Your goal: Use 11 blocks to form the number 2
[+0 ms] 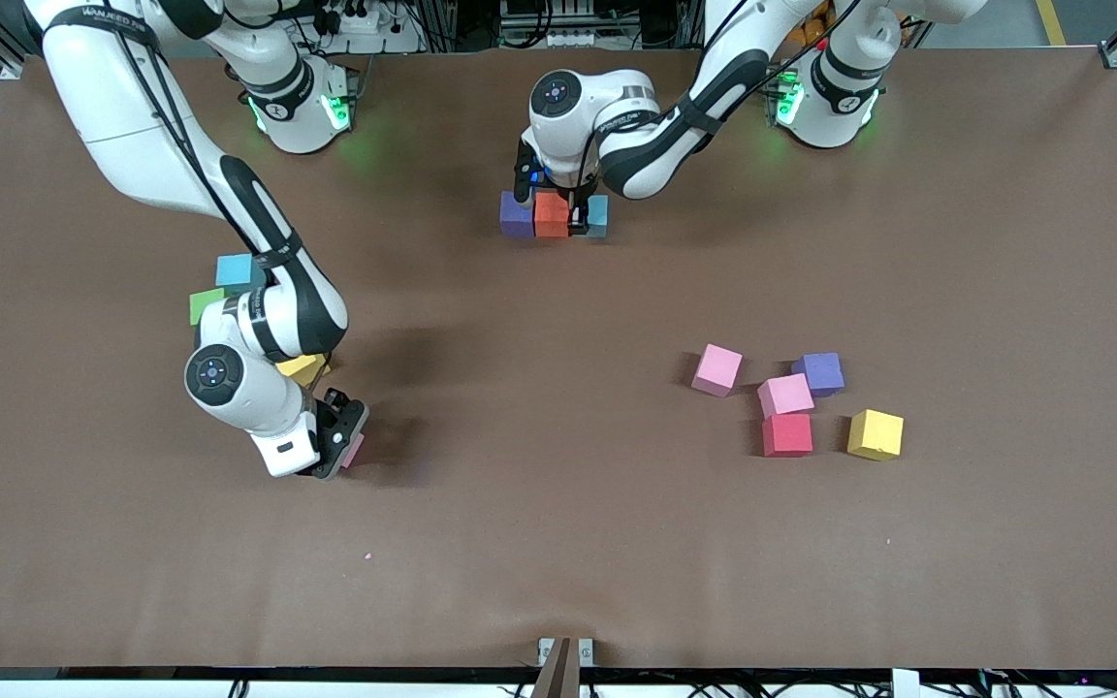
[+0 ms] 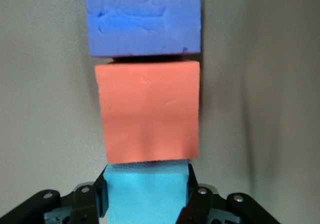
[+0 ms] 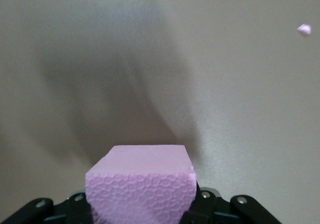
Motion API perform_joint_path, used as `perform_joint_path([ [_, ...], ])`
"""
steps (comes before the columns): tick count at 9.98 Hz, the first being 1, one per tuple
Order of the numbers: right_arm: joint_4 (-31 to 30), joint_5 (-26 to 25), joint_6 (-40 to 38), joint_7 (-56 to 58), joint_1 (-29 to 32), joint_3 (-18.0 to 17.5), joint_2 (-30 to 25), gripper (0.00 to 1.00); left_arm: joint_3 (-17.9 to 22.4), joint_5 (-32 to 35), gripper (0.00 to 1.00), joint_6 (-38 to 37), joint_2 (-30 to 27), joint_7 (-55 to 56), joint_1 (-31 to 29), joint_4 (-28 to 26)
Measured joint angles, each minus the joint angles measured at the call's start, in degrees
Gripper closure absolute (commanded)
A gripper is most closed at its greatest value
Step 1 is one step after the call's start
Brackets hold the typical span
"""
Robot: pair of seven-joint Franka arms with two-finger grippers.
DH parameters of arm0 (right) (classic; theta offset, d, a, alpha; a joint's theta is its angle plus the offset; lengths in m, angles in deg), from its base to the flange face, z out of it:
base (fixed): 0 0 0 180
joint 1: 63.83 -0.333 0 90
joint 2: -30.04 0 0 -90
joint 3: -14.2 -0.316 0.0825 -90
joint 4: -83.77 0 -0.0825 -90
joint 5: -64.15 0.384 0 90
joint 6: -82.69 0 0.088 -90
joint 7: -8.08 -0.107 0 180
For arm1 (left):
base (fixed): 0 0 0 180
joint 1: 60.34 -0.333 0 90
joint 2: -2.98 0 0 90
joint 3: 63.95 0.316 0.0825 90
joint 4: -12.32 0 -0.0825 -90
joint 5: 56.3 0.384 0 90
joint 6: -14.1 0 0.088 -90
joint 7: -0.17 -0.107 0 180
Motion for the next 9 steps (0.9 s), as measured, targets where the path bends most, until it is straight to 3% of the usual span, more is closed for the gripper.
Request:
perform_joint_path([
  [2,0.43,0.04,-0.8,-0.69,-0.47,-0.16,-1.61,0.5,0.0,0.0,0.44,0.0,0.66,0.0,0.11,0.91],
  [3,0.45,0.09,-2.48,-2.28,-0.67,-0.28,-2.76,0.5,0.0,0.0,0.18,0.0,0.77,0.0,0.16,1.06],
  [4,0.43,0.12,-3.53,-5.44,-1.09,-0.46,-3.67,0.5,0.0,0.0,0.0,0.0,0.8,0.0,0.17,1.1],
  [9,0.22,0.14,-4.05,-24.94,-8.46,-0.67,-5.78,0.5,0.06,0.0,0.0,-2.19,0.74,1.02,0.14,1.74],
])
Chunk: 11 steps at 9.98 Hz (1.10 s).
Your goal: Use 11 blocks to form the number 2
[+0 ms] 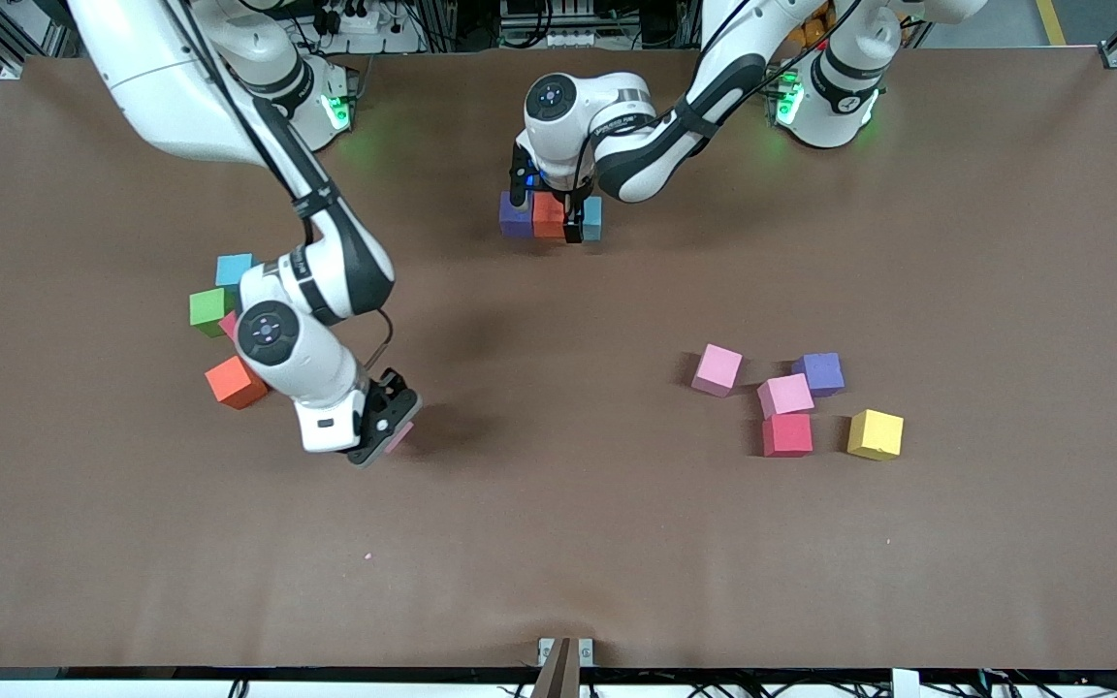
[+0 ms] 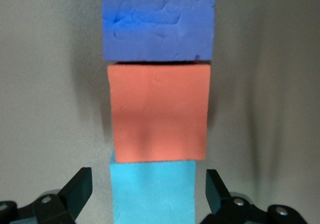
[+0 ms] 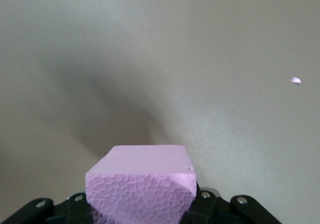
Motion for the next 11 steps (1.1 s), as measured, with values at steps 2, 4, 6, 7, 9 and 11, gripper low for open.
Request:
perform_joint_path([
  [2,-0.03,0.01,0.0,-2.15,-0.1,0.11,-0.01,0.5,-0.39,0.0,0.0,-2.88,-1.03,0.05,-0.29,0.72],
  [4,-0.04,0.01,0.0,-7.75,-1.04,-0.08,-0.1,0.5,-1.27,0.0,0.0,-5.59,-3.38,0.06,-1.63,1.14],
  [6,-0.19,0.01,-0.04,-14.79,-3.61,-0.11,-0.43,0.5,-3.05,0.0,0.0,-7.48,-5.85,0.06,-4.89,1.27],
  [7,-0.35,0.01,-0.04,-17.84,-4.46,-0.13,-0.69,0.5,-3.79,-0.34,0.0,-8.23,-7.24,0.1,-7.0,1.37],
  [9,-0.98,0.01,-0.06,-22.85,-5.42,-0.14,-1.84,0.5,-4.22,-1.62,0.0,-9.48,-10.41,0.13,-11.59,1.87],
  [11,-2.88,0.48,-0.23,-25.69,-5.41,-0.09,-3.67,0.52,-4.11,-2.08,0.0,-14.25,-12.34,0.13,-17.25,4.55],
])
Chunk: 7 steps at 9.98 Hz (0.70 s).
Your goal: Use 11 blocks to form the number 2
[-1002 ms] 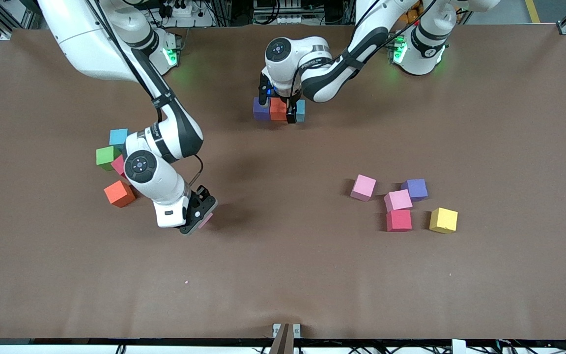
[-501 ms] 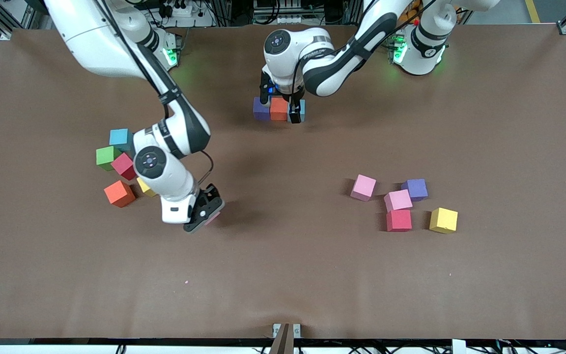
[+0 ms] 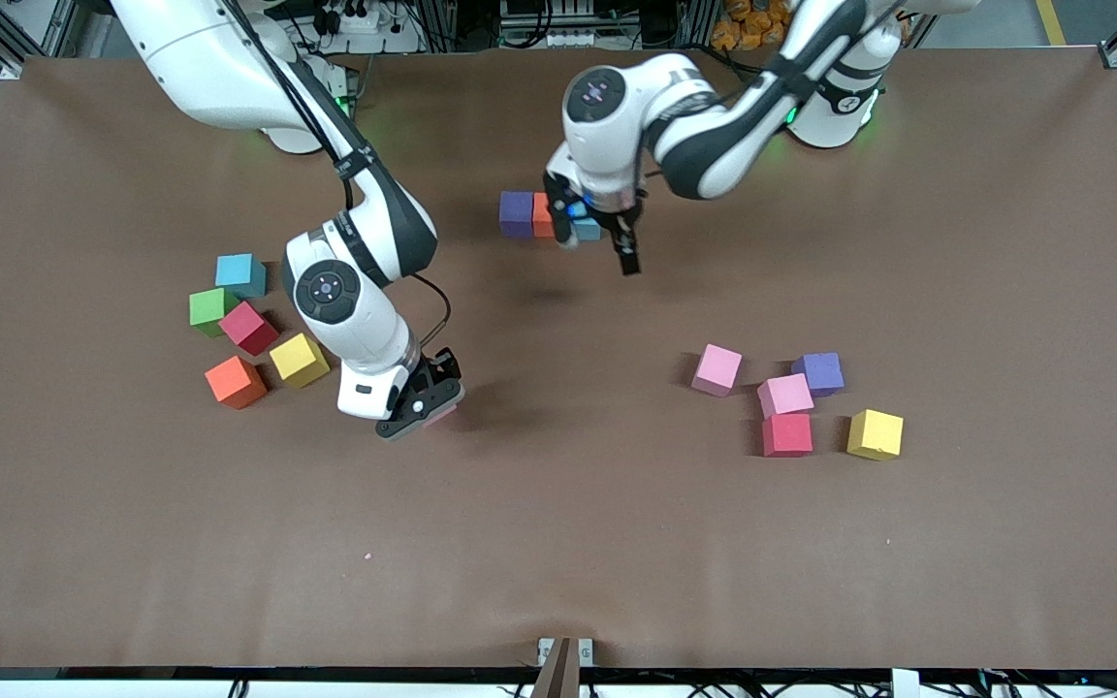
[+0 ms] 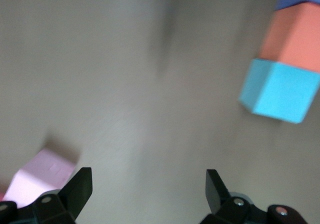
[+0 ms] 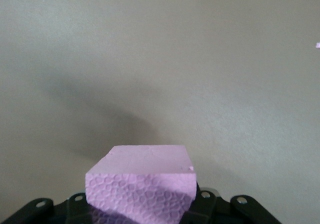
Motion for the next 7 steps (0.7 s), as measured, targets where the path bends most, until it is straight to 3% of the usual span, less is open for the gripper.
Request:
perform_joint_path([
  [2,-2.76,1.74,-0.36,-7.4,-0.97,-0.32,-2.38,0.53,1.49,-0.65,0.0,-4.04,-0.13,0.0,-3.85,4.59],
  [5,-4.16,2.11,-2.27,-24.04,-9.27,-0.53,-4.96,0.52,7.95,-3.86,0.0,-4.65,-0.14,0.09,-5.19,8.27],
  [7,-4.51,2.2,-2.21,-28.83,-13.39,-0.52,-5.03,0.53,12.32,-6.71,0.0,-4.69,-0.15,0.18,-5.27,10.18],
])
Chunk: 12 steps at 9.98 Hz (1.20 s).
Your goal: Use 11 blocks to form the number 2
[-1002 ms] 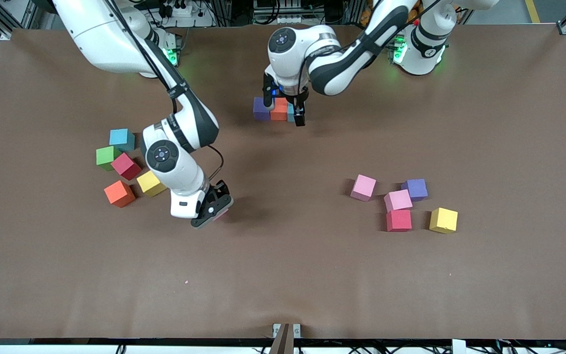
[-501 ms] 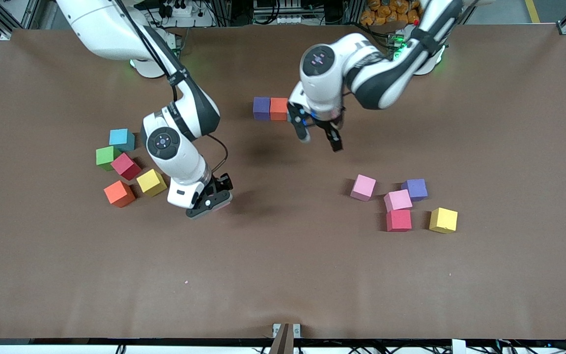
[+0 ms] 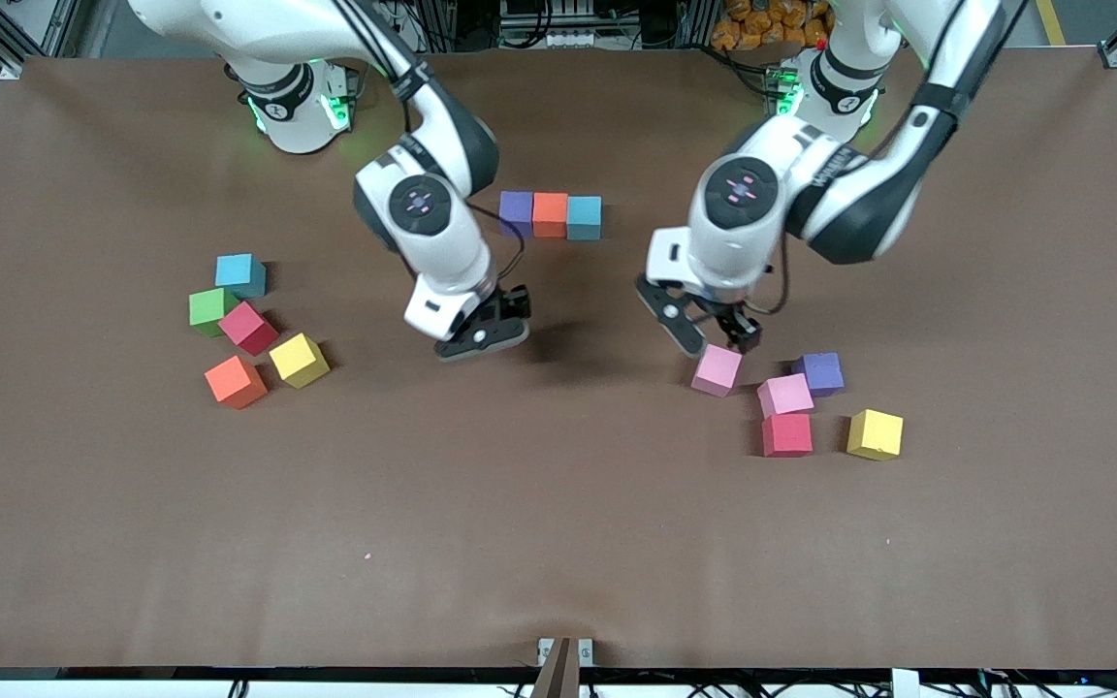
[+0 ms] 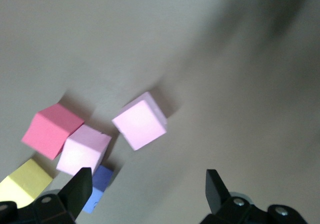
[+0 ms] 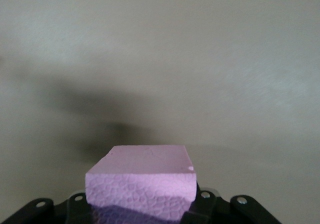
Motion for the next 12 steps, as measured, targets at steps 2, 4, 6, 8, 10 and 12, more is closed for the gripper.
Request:
perform_joint_path([
  [2,0.19,0.05,0.57,-5.12,-3.98,0.0,1.07,0.52,3.61,-1.85,0.0,-0.11,0.0,1.52,-0.06,0.88],
  [4,2.67,0.01,1.61,-11.91,-9.54,0.07,3.6,0.52,6.14,-3.62,0.0,-0.22,0.16,5.86,-0.08,0.97],
  [6,4.3,0.07,2.99,-17.77,-12.64,0.21,5.65,0.53,6.54,-5.3,0.0,-0.39,0.79,14.25,0.28,0.93],
  [8,4.49,0.05,5.22,-27.17,-15.81,1.84,7.8,0.53,6.54,-5.37,0.0,-0.41,2.08,23.08,1.26,0.88],
  [10,4.63,-0.02,5.58,-33.25,-19.57,4.7,9.18,0.53,6.55,-5.37,0.0,0.11,4.09,26.31,1.82,0.88],
  [12,4.67,-0.07,5.21,-37.02,-22.69,7.22,9.25,0.52,6.7,-5.37,0.0,1.36,6.16,26.63,1.82,0.87],
])
